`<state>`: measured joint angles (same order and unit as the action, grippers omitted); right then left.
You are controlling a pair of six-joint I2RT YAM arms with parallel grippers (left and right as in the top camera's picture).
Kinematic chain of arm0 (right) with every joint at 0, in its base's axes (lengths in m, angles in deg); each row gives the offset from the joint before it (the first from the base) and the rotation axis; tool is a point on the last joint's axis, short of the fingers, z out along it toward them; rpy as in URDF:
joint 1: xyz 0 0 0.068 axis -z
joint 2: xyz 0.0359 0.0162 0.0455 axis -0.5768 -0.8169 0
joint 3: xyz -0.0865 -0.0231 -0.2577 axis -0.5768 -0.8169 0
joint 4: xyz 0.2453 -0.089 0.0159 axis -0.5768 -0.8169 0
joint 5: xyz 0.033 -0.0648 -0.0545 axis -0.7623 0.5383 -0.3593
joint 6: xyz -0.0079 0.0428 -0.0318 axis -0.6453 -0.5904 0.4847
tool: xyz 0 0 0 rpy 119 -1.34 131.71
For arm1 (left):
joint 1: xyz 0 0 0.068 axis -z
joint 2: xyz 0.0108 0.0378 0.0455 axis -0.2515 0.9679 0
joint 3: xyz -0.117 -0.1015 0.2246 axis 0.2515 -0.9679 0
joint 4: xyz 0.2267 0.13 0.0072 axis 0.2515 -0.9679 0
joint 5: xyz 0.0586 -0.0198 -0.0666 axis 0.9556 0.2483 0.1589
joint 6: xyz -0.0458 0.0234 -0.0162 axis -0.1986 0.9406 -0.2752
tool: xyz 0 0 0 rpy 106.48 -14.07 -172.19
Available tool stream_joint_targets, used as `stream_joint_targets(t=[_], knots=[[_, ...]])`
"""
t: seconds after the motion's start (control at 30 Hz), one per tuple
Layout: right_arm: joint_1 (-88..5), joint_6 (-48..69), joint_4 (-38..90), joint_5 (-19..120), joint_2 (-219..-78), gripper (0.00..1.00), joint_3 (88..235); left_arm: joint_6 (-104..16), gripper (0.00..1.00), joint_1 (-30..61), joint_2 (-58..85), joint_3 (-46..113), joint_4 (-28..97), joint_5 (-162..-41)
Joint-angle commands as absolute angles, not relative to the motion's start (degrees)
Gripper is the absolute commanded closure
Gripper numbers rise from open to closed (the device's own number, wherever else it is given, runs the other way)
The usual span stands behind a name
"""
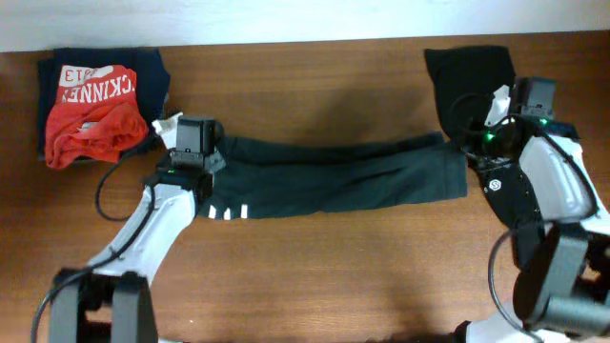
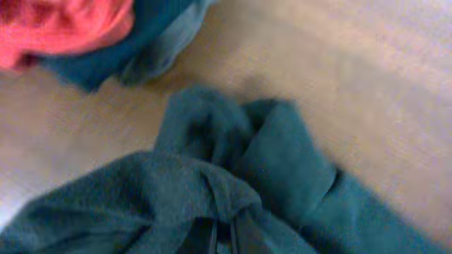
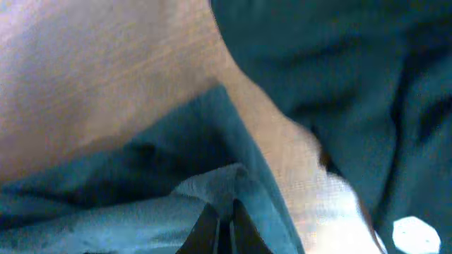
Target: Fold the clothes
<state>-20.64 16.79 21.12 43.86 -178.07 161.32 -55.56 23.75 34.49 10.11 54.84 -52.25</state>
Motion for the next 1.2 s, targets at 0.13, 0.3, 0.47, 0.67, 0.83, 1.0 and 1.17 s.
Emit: stream_joint_targets(t=[0.13,0.3,0.47,0.67,0.83,1.0,1.17], knots=[[-24.0,17.0,29.6,42.8,-183.8,0.96,161.6,-53.8,0.99,23.5,43.3,10.9,70.8,-50.0],[-26.6,17.0,32.5,42.9,-186.2,0.63,161.6,-53.8,0.21,23.5,47.5,10.9,75.8,-49.9],[-24.4,16.3,30.5,42.8,-185.1,0.26,162.0,-49.7,0.01,22.2,46.8,11.3,75.5,-50.2],[-18.8,22.0,22.5,42.6,-184.1,0.14,162.2,-46.3,0.01,19.4,41.6,12.3,66.0,-53.2],[-18.4,27.1,17.2,42.6,-185.3,0.13,161.3,-46.4,0.01,16.6,37.3,12.4,56.5,-57.9],[-18.5,27.1,17.2,42.2,-188.0,0.13,158.6,-46.3,0.01,15.8,36.3,12.4,50.2,-58.9],[-19.6,27.1,17.7,41.2,-189.2,0.23,158.2,-46.3,0.01,14.8,36.0,14.0,44.4,-60.7]])
